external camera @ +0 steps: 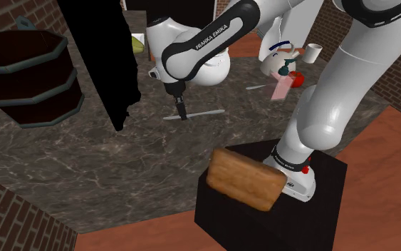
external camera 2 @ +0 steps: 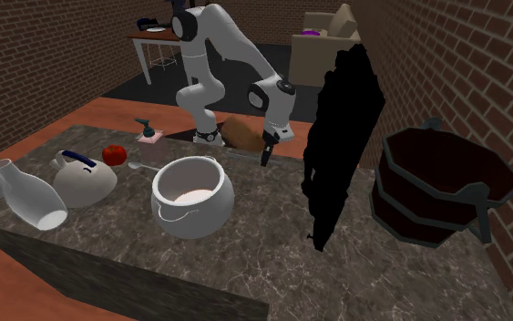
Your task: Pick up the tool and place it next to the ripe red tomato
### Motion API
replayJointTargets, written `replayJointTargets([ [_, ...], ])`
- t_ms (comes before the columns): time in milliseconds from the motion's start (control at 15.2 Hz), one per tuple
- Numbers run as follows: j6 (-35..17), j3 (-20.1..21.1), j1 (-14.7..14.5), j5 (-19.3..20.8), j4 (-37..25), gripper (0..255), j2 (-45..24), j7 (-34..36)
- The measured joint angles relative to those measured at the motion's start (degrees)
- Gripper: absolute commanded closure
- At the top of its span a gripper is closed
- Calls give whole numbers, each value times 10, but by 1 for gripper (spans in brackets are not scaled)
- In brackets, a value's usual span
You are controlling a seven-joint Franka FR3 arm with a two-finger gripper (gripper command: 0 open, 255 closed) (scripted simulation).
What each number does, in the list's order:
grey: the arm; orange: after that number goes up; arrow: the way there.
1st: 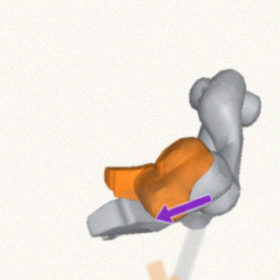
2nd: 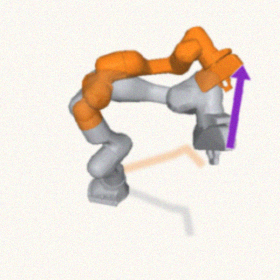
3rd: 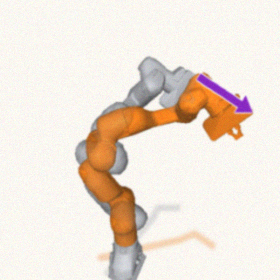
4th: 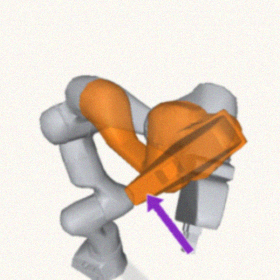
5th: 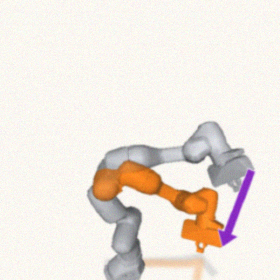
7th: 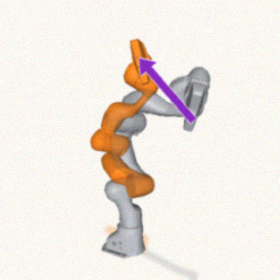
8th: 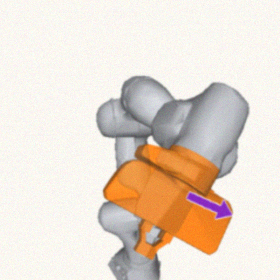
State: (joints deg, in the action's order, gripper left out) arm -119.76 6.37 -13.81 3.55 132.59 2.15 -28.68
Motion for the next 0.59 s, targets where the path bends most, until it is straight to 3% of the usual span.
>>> replayJointTargets([
  [66, 0, 0, 0, 0, 0, 0, 0, 0],
  [132, 0, 0, 0, 0, 0, 255, 0, 0],
  [594, 0, 0, 0, 0, 0, 255, 0, 0],
])
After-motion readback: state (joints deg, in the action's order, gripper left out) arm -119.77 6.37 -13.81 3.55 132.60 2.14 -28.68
